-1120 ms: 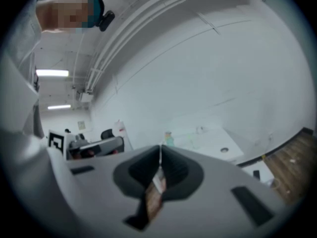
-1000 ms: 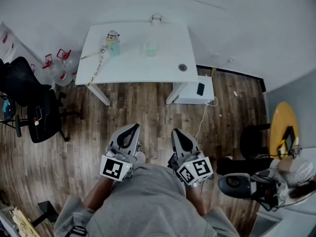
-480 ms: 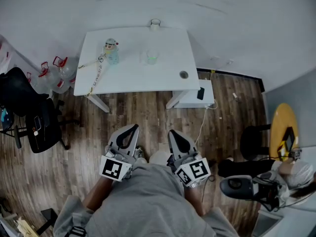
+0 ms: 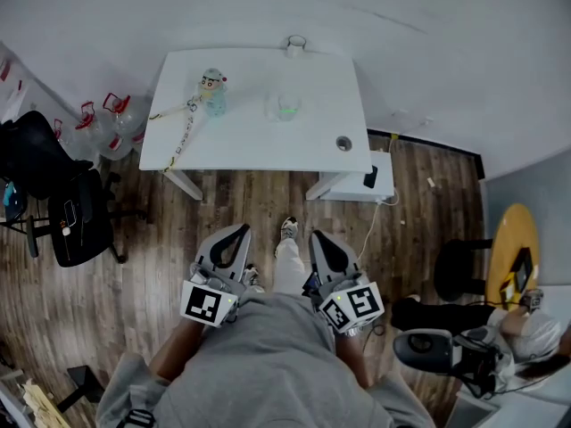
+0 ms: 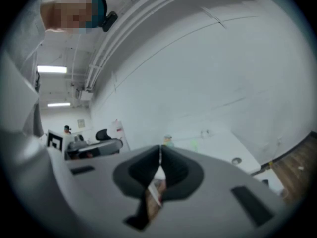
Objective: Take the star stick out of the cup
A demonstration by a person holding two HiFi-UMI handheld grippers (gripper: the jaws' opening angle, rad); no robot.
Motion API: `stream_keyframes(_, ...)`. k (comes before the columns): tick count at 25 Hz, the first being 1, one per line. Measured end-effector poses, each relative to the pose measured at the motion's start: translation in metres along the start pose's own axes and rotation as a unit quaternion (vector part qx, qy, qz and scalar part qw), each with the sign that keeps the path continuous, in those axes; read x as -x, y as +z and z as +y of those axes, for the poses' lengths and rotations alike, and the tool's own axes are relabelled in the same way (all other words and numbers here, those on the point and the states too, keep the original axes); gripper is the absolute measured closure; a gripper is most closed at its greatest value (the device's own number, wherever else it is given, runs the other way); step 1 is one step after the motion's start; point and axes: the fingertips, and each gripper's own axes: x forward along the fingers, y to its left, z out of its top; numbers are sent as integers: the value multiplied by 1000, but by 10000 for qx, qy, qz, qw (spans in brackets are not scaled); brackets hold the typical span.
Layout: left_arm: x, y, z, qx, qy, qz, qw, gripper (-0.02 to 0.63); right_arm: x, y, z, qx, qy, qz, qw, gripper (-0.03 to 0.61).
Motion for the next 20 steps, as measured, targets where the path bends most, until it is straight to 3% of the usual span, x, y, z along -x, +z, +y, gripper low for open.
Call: stream_keyframes(20, -126, 6, 47, -38, 211, 116, 9997, 583, -108, 43, -90, 15, 398, 306, 9987, 543)
